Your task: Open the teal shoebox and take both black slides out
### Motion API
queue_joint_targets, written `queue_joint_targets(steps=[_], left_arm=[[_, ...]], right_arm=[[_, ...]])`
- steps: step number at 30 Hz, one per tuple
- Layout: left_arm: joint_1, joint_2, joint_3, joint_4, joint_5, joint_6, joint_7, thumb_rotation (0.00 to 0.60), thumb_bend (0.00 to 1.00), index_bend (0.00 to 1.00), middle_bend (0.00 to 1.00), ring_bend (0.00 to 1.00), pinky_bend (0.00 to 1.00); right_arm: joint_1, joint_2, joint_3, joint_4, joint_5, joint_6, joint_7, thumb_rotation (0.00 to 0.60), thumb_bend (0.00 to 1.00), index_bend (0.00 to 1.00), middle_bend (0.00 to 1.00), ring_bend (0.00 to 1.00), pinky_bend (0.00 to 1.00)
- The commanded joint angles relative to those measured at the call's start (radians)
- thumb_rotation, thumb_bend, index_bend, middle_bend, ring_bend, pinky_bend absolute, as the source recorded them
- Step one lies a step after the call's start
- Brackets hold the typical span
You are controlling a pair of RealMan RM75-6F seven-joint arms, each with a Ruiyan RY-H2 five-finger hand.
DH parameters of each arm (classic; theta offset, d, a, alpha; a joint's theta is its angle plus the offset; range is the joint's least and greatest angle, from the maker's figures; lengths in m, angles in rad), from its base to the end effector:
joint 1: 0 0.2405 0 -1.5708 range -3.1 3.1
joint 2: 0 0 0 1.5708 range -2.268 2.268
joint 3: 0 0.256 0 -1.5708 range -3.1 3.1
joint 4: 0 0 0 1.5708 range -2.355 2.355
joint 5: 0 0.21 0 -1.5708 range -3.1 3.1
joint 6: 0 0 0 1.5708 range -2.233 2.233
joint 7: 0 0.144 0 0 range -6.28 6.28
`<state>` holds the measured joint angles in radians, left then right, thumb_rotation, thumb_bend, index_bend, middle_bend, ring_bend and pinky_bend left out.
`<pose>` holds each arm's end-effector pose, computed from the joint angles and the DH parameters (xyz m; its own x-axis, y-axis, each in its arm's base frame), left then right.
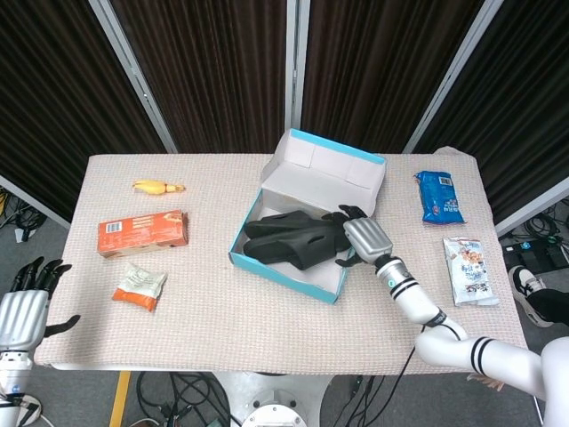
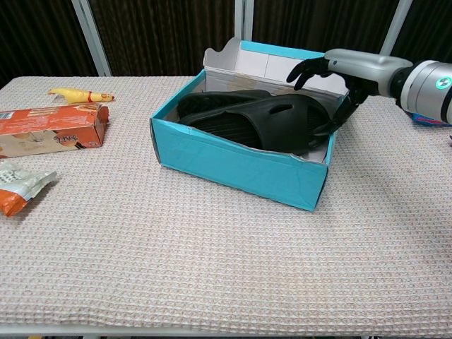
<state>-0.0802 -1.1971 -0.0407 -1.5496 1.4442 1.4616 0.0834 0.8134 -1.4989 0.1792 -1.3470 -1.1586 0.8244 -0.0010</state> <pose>-0.3265 0.1778 0.1381 0.4510 0.0419 0.8916 0.8903 0.0498 -0.4527 -0.1569 -0.3801 -0.0013 0.3183 -0.3537 0.8796 -0.9183 -0.3454 0.1934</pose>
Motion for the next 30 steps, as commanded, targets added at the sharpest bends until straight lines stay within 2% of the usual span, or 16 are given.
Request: queue_joint_targets(steps=[1, 10, 19, 24, 30], left_arm=[[0.0, -0.004, 0.0, 0.01, 0.0, -0.002, -0.01, 0.6, 0.0, 0.2, 0.14, 0.04, 0.11], [-0.005, -0.015, 0.0, 0.032, 0.0, -0.012, -0.029, 0.6, 0.0, 0.2, 0.14, 0.04, 0.11], [-0.002, -0.023, 0.003, 0.046, 0.0, -0.013, -0.041, 0.6, 0.0, 0.2, 0.14, 0.04, 0.11], [-0.003, -0.025, 0.002, 0.044, -0.001, -0.015, -0.04, 0.6, 0.0, 0.2, 0.14, 0.04, 0.11], [-0.004, -0.028, 0.002, 0.047, -0.004, -0.019, -0.045, 0.6, 0.0, 0.2, 0.14, 0.04, 0.11]], right_arm=[[0.013, -0.02, 0.003, -0.003, 0.027, -0.009, -0.045, 0.6, 0.03, 0.18, 0.2, 0.05, 0.09], [0.005, 0.006, 0.001, -0.074, 0.044, -0.032, -0.05, 0.6, 0.03, 0.18, 0.22, 0.06, 0.09], [-0.022, 0.026, -0.004, -0.152, -0.036, 0.01, 0.007, 0.6, 0.06, 0.18, 0.25, 0.09, 0.09], [-0.026, 0.029, -0.013, -0.172, -0.067, 0.024, 0.0, 0.6, 0.06, 0.18, 0.24, 0.09, 0.09], [-0.015, 0.015, -0.016, -0.17, -0.054, 0.0, -0.017, 0.6, 0.06, 0.18, 0.24, 0.09, 0.1]])
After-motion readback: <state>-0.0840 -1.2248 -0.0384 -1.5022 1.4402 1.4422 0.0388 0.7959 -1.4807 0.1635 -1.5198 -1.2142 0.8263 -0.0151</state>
